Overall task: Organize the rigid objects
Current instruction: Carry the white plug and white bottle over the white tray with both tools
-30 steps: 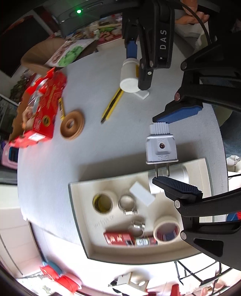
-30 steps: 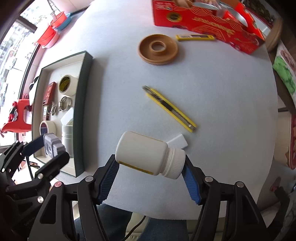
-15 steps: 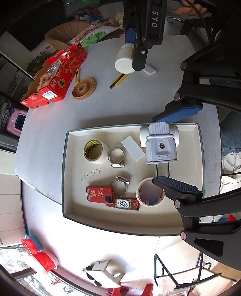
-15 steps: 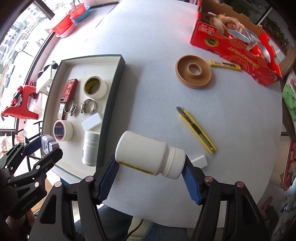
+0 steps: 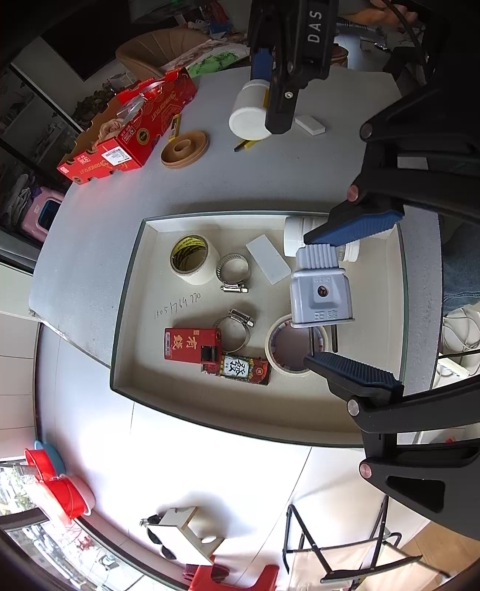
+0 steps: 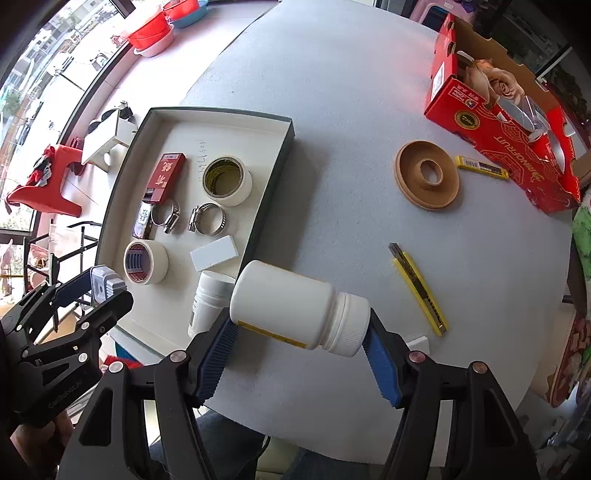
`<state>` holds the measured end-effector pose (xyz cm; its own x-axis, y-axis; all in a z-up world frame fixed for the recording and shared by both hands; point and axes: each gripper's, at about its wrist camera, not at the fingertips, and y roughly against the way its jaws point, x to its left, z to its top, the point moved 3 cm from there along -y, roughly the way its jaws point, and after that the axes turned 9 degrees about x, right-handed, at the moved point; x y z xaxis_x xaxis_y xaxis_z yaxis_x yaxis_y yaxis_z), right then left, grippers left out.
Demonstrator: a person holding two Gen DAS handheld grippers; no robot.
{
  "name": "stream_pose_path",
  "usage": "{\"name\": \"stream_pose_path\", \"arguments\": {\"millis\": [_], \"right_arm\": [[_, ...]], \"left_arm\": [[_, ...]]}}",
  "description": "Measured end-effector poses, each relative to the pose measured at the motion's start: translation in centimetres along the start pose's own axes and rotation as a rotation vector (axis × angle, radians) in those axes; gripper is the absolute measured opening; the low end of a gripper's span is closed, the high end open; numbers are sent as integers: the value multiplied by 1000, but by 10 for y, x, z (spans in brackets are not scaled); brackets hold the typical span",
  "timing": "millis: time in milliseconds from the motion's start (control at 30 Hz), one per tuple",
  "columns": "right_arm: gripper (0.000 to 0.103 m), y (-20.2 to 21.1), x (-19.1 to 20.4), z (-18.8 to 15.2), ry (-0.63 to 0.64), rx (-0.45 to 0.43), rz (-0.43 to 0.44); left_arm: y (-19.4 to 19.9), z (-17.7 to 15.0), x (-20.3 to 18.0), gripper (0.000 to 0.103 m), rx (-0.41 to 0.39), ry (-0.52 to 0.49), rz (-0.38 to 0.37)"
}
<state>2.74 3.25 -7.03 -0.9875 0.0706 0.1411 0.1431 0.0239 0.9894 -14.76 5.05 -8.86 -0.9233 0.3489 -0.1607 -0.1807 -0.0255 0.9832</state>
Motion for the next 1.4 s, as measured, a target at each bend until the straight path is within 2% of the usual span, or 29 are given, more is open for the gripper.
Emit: {"name": "stream_pose_path", "arguments": {"millis": [233, 400, 600, 1067, 1400], "right_arm": [[69, 6, 10, 13, 9, -28, 57], [69, 5, 25, 29, 16, -30, 87], [69, 3, 45, 49, 32, -28, 115], [69, -13, 63, 58, 55, 10, 112], [69, -16, 62, 63, 48, 15, 115]], "left_arm": [[7, 8, 14, 62, -19, 42, 17], [8, 26, 18, 62, -31, 62, 38], [4, 44, 15, 62, -36, 46, 91], [-18, 39, 12, 62, 22, 25, 111], [-21, 42, 14, 62, 33, 30, 118]]}}
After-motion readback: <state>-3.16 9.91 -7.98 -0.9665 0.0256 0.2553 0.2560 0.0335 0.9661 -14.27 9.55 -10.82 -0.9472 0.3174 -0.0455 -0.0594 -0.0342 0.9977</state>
